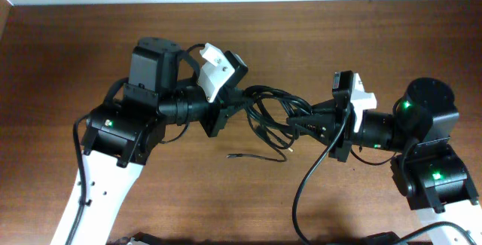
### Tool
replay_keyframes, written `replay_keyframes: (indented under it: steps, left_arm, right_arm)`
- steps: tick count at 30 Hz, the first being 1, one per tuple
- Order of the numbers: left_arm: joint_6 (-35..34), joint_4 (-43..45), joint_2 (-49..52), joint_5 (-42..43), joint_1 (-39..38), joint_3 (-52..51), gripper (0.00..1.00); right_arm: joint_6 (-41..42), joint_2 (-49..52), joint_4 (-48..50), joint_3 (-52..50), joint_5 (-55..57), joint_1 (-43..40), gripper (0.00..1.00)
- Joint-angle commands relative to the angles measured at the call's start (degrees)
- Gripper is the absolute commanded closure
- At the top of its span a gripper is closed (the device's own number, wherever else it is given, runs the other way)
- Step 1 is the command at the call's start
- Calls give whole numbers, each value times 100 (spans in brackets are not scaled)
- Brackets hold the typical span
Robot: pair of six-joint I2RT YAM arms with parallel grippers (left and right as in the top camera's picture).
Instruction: Untangle cables
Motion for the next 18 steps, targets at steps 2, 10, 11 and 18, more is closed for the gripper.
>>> replay_keyframes:
  steps: [2, 10, 11, 18]
  left_arm:
    - [7, 37, 24, 61, -22, 57, 100]
    - [9, 46, 24, 59, -22, 57, 100]
    - [9, 55, 24, 55, -17, 57, 100]
    - [7, 57, 24, -227, -15, 57, 100]
  right_arm:
    - [24, -55, 46, 24, -203, -4, 96]
    - [24, -48, 26, 24, -201, -7, 62]
    - [24, -42, 26, 24, -201, -7, 56]
    - [26, 28, 26, 24, -199, -7, 30]
